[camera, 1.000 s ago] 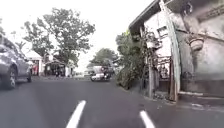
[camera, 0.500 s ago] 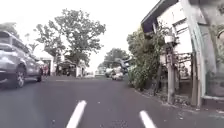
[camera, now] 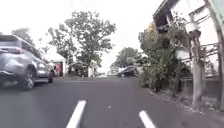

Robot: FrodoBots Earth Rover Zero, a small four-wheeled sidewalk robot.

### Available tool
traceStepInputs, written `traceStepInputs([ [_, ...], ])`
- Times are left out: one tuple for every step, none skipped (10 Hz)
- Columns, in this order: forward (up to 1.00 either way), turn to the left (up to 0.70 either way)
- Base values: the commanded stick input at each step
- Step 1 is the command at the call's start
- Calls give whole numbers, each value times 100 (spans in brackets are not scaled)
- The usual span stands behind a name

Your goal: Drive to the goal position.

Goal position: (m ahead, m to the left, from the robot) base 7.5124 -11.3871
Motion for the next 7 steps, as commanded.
traceStepInputs([
  [70,35],
  [70,35],
  [70,35],
  [70,35],
  [70,35],
  [70,35],
  [70,35],
])
